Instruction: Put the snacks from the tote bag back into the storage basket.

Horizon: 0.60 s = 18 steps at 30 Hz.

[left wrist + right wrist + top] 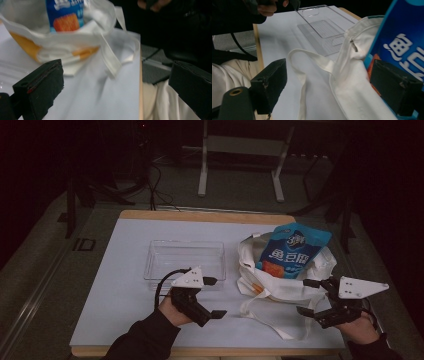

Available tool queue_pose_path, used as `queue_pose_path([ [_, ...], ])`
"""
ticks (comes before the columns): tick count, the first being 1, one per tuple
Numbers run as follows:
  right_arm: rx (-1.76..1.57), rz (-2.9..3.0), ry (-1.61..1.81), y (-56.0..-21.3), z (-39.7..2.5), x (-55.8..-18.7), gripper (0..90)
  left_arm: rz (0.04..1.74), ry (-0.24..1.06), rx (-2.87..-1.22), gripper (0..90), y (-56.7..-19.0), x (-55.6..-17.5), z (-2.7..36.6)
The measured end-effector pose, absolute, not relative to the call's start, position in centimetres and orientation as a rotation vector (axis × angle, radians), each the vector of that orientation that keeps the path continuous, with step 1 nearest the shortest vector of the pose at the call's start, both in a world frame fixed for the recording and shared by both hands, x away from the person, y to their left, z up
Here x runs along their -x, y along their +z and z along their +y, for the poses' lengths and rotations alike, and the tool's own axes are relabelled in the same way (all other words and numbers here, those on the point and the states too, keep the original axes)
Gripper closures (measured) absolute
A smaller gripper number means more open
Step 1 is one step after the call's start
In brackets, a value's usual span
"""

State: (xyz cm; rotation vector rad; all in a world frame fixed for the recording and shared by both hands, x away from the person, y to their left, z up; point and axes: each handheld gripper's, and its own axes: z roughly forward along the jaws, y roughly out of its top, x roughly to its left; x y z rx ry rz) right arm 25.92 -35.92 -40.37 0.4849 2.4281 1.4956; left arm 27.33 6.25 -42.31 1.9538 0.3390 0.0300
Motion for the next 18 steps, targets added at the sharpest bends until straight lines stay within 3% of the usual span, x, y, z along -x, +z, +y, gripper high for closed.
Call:
queue_pose_path([
  [18,-0.555,2.34,1.465,-39.8,-39.8,-27.6,14.3,0.283,0.088,-1.961,0.3,-40.8,-31.5,1.8],
])
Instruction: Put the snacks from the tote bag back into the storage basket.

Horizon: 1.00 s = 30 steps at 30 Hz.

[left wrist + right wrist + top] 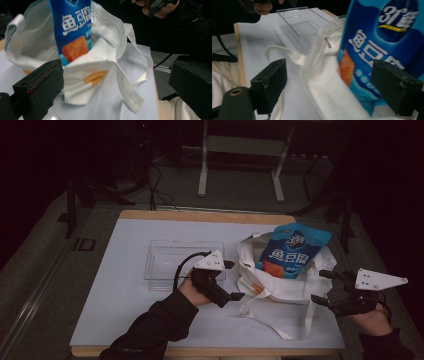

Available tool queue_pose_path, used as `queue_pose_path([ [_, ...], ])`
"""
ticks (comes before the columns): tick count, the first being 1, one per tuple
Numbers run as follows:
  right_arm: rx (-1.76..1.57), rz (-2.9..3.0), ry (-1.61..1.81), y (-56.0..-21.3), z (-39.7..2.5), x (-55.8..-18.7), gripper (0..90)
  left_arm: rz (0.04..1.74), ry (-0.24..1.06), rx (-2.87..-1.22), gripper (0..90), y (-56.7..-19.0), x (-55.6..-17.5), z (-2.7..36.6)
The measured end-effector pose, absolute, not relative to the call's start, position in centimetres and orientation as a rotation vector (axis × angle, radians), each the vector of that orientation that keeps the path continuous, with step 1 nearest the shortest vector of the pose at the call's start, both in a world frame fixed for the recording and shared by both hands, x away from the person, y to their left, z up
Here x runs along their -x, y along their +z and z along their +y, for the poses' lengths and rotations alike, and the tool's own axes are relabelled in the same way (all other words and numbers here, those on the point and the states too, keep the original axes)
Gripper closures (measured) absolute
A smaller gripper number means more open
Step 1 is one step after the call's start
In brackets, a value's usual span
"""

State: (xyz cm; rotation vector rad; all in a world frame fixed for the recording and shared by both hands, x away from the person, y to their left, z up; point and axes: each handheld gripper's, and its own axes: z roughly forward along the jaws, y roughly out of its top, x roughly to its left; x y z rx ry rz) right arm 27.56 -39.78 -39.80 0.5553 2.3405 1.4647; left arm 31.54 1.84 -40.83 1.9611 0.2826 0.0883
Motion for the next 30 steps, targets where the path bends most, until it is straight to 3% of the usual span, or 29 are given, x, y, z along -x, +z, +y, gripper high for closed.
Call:
queue_pose_path([
  [19,-0.651,2.302,1.403,-39.9,-41.5,-31.8,17.2,0.297,0.107,-1.975,0.3,-40.7,-37.9,-3.3],
  [23,-0.679,2.292,1.393,-40.2,-41.8,-32.8,17.2,0.312,0.139,-1.995,4.7,-40.9,-38.8,-4.3],
  [27,-0.706,2.28,1.384,-40.6,-42.1,-33.5,17.3,0.32,0.155,-1.993,14.6,-41.1,-39.4,-5.2],
  [30,-0.728,2.278,1.381,-40.9,-42.2,-34.1,17.5,0.328,0.179,-2.02,16.0,-41.2,-40.0,-6.1],
])
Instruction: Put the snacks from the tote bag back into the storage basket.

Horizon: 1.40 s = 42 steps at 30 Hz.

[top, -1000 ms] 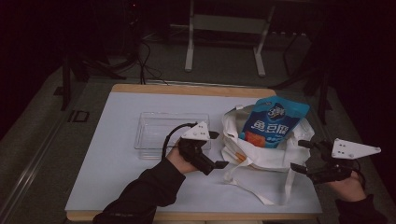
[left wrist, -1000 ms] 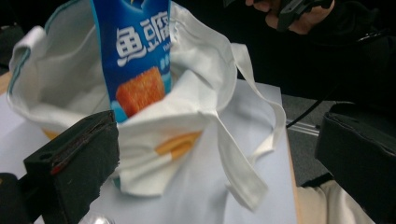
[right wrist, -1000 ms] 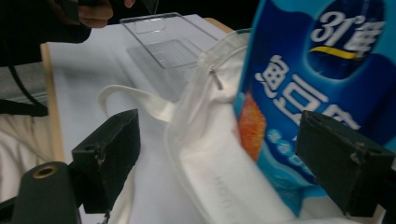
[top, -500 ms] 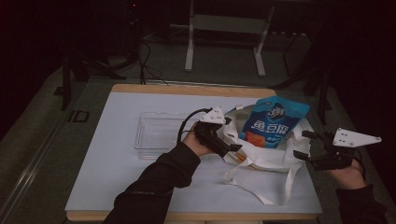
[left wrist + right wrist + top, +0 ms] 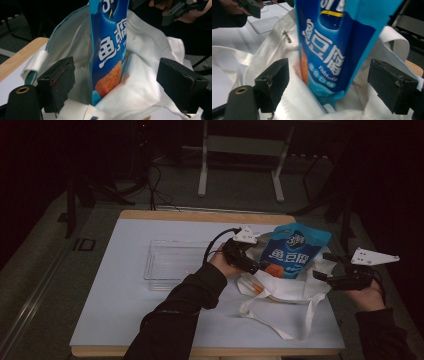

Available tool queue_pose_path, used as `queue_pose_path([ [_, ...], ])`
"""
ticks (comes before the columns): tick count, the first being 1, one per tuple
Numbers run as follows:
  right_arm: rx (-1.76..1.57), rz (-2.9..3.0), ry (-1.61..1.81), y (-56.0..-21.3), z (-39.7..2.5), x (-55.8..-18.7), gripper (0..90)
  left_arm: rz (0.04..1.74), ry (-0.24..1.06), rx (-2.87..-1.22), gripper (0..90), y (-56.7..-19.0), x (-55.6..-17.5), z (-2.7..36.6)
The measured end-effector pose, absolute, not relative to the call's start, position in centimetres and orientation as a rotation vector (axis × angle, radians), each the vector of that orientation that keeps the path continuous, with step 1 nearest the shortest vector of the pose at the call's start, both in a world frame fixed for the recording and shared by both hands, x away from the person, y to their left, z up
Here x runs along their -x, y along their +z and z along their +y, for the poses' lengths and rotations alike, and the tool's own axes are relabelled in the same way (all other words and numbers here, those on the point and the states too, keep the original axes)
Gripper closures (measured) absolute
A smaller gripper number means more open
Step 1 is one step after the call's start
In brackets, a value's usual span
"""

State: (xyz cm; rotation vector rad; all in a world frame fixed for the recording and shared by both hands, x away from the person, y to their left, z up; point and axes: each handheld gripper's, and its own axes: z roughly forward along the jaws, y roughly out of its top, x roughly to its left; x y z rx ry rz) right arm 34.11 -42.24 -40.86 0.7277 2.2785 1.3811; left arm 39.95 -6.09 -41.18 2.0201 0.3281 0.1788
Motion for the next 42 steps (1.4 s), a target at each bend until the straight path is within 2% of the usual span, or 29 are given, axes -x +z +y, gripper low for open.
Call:
queue_pose_path([
  [4,-0.747,2.277,1.389,-41.1,-42.4,-35.1,20.1,0.345,0.189,-2.039,24.2,-41.4,-40.6,-7.0],
  [6,-0.753,2.281,1.399,-41.2,-42.4,-35.7,20.3,0.342,0.204,-2.033,34.8,-41.6,-40.7,-7.4],
  [7,-0.76,2.286,1.401,-41.3,-42.4,-35.9,21.7,0.332,0.198,-2.034,35.3,-41.6,-40.7,-7.5],
  [9,-0.758,2.292,1.415,-41.4,-42.3,-36.4,22.6,0.333,0.206,-2.036,42.7,-41.6,-40.8,-7.8],
  [13,-0.76,2.313,1.44,-41.4,-41.8,-37.2,28.0,0.332,0.206,-2.066,48.8,-41.7,-41.2,-8.7],
  [17,-0.757,2.326,1.45,-41.6,-41.1,-37.7,34.5,0.342,0.213,-2.073,50.9,-41.8,-41.3,-9.5],
  [24,-0.745,2.33,1.468,-41.9,-40.4,-38.3,48.7,0.372,0.225,-2.06,59.4,-41.9,-41.7,-10.3],
  [35,-0.734,2.334,1.423,-42.1,-39.7,-38.8,68.6,0.385,0.211,-2.071,83.0,-41.9,-42.3,-10.6],
  [42,-0.761,2.33,1.417,-42.1,-39.8,-38.9,81.0,0.392,0.205,-2.074,85.7,-41.8,-42.6,-11.0],
])
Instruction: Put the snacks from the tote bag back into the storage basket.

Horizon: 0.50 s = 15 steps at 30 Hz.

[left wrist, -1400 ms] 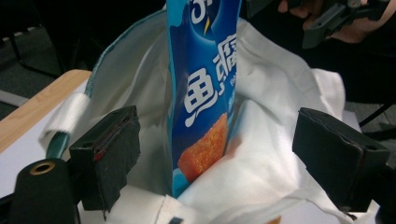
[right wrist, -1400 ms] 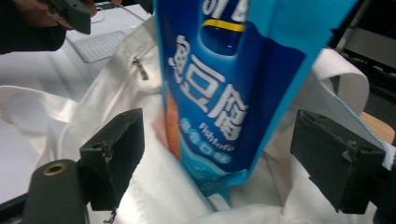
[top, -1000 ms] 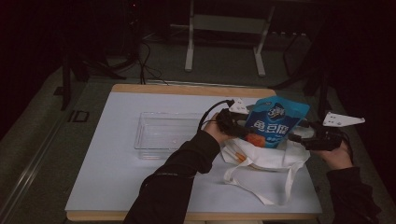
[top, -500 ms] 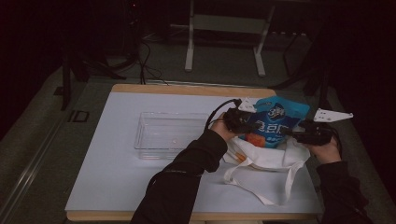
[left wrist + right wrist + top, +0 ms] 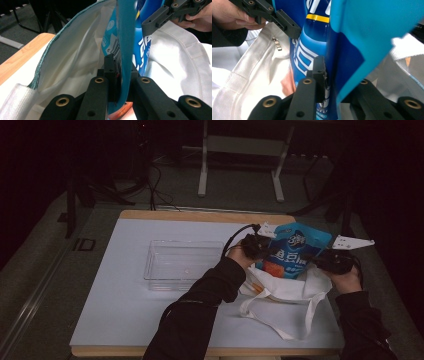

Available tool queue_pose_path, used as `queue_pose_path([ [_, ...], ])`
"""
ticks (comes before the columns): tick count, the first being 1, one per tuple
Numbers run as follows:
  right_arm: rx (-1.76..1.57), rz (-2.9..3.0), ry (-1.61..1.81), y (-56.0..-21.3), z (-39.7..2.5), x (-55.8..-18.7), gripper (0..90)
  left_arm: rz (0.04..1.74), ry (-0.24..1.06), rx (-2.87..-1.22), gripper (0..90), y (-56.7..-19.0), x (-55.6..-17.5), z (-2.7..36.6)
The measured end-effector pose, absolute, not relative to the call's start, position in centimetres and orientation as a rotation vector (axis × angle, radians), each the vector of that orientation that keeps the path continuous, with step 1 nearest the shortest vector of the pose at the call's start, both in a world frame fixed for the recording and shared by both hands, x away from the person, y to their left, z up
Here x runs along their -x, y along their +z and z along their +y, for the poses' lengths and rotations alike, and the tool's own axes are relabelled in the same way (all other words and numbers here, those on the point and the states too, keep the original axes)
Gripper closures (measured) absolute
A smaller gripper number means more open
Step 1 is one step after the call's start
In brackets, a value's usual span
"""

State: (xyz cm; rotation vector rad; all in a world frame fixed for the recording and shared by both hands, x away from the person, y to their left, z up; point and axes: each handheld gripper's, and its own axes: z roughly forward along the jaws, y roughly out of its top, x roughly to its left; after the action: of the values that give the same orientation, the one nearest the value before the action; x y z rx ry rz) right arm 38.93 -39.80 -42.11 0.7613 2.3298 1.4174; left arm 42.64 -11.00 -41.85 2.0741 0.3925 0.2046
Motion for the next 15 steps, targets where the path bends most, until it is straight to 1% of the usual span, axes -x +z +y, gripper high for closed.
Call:
queue_pose_path([
  [6,-0.786,2.322,1.387,-41.9,-39.4,-38.8,86.3,0.383,0.232,-2.091,89.6,-41.6,-42.5,-11.3],
  [15,-0.799,2.295,1.391,-40.5,-39.9,-38.4,87.9,0.358,0.25,-2.083,90.0,-39.8,-42.3,-11.9],
])
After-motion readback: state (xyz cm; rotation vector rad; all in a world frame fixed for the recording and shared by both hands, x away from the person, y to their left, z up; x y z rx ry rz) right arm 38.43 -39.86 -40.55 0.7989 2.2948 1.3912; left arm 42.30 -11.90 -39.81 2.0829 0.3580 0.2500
